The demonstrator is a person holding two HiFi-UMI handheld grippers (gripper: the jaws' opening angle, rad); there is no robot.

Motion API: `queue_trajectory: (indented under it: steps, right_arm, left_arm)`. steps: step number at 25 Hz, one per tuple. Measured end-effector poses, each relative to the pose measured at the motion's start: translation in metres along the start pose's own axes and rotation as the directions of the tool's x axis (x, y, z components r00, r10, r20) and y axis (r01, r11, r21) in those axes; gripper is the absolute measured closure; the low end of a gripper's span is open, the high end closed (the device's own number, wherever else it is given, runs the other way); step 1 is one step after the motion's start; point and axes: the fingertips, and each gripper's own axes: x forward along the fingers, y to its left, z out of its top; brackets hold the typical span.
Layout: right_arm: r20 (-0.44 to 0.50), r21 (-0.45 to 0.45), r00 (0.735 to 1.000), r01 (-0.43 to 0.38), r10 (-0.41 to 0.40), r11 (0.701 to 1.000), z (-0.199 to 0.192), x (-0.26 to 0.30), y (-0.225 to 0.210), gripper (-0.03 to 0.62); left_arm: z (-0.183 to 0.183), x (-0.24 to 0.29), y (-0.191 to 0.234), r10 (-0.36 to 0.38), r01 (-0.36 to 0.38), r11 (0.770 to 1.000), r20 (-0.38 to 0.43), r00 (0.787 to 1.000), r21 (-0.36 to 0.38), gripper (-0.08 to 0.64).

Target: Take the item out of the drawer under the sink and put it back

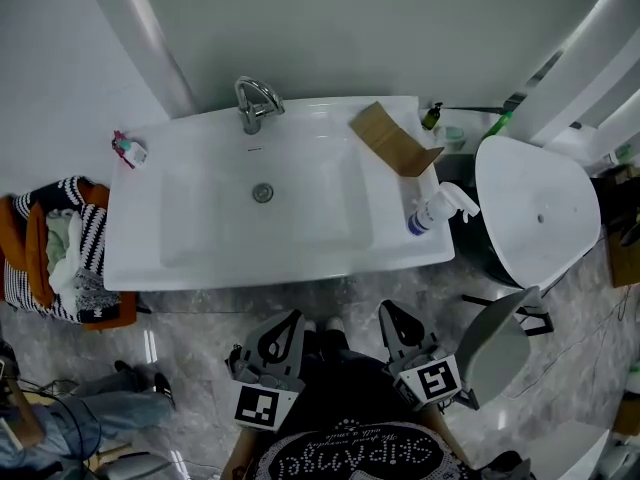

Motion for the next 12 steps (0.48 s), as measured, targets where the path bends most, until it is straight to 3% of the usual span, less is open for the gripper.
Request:
queue_trajectory:
  steps: [12]
  right_arm:
    - [0.040,0.012,0.995,0.093,-0.094,0.996,0.001,-0.018,-0.012,0.574]
  left_arm:
    - [-0.001,0.008,-0.014,-0.092,0.092,0.995,-0.009,0.996,0.027,0.560]
